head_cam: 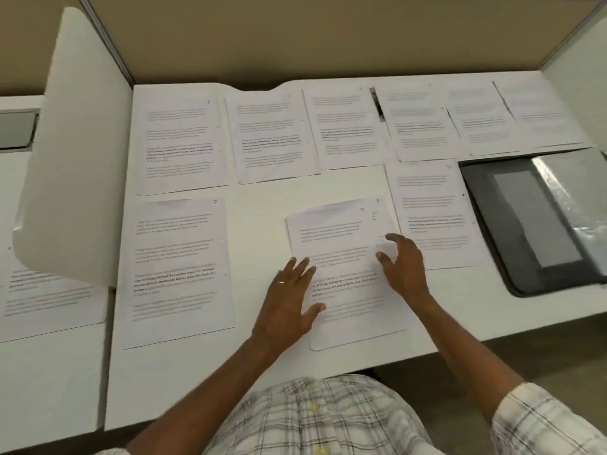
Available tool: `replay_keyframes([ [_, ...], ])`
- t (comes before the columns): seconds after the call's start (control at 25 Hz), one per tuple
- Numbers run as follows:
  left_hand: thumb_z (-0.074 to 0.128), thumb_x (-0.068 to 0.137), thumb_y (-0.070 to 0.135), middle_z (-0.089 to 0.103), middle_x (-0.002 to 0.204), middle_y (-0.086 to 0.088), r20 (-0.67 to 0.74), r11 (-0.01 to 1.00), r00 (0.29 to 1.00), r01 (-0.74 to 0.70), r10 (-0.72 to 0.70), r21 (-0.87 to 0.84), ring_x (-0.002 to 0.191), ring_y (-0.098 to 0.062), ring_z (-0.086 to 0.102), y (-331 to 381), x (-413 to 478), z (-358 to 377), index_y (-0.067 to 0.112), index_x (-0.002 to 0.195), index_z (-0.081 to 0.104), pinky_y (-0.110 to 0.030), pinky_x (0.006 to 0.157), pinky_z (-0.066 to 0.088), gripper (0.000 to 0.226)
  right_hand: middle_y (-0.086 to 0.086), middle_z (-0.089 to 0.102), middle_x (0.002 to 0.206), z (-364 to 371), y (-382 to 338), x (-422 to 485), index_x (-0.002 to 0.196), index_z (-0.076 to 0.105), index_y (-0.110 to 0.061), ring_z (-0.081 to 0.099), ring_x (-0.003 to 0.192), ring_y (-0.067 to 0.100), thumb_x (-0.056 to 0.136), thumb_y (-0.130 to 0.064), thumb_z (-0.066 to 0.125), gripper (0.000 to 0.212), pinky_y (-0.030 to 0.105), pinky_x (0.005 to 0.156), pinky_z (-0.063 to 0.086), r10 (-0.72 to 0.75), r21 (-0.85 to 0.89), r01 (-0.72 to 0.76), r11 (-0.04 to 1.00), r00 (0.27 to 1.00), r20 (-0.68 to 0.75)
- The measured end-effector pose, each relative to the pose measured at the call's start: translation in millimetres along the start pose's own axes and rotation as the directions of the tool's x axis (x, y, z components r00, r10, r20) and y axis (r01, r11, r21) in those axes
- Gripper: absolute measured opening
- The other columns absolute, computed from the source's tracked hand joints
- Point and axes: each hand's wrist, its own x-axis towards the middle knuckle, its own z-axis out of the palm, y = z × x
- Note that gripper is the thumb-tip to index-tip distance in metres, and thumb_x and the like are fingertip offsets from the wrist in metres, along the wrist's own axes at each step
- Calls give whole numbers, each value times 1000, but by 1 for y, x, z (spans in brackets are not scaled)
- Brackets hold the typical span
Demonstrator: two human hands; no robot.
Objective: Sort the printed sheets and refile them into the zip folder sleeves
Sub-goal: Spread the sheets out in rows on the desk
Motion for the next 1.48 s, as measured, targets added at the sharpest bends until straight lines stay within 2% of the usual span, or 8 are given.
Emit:
replay_keyframes([
  [0.2,76,84,56,20,170,-4,146,992,988,22,-40,126,158,-24,7,20,19,36,15,158,38,-53,127,19,93,15,54,128,-13,29,21,138,53,-11,51,120,33,85,-23,81,61,38,106,38,80,-27,-77,997,986,144],
  [0.52,63,73,80,17,168,12,93,987,982,161,-163,28,157,-7,3,22,21,41,25,157,42,-34,127,3,102,5,51,122,-13,27,22,134,54,-16,58,105,24,83,-19,83,59,37,95,50,-116,111,91,990,960,253],
  [0.68,80,78,61,19,169,12,95,973,968,229,-231,28,157,-5,4,38,26,41,28,158,38,-29,126,2,96,1,55,116,-20,21,26,133,52,-16,60,90,15,79,-18,87,65,30,87,49,-35,237,-53,970,936,351],
  [0.8,78,80,60,20,169,11,77,966,963,259,-259,5,158,-7,9,48,29,43,28,159,37,-38,129,13,94,-3,65,95,-20,24,36,121,60,-15,64,90,17,81,-17,85,47,36,90,54,10,254,-117,960,921,390],
  [0.96,70,94,46,23,169,12,-125,975,967,221,-220,-7,156,-6,18,65,31,48,27,157,39,-32,125,21,73,-3,72,95,-32,31,46,113,71,-14,68,86,15,88,-19,78,26,30,78,56,42,359,-212,909,904,426],
  [1.08,60,104,32,24,167,14,-319,947,892,295,-322,-129,152,-1,21,82,30,53,24,158,35,-28,122,23,60,5,77,96,-52,45,66,104,74,-14,73,89,24,89,-11,76,16,49,88,61,84,538,-355,765,882,463],
  [1.24,46,109,34,22,167,14,-292,926,883,318,-368,-204,154,-3,20,93,29,73,21,161,27,-32,125,24,57,5,79,97,-89,75,104,104,77,-15,73,84,22,86,-10,79,18,38,82,60,125,593,-336,732,922,367],
  [1.48,35,101,67,16,171,-1,-59,959,980,198,-190,202,159,-15,10,78,36,90,12,162,29,-37,129,13,83,4,76,100,-114,115,138,113,74,-10,68,82,17,90,-11,77,24,24,71,54,186,544,-305,782,947,263],
])
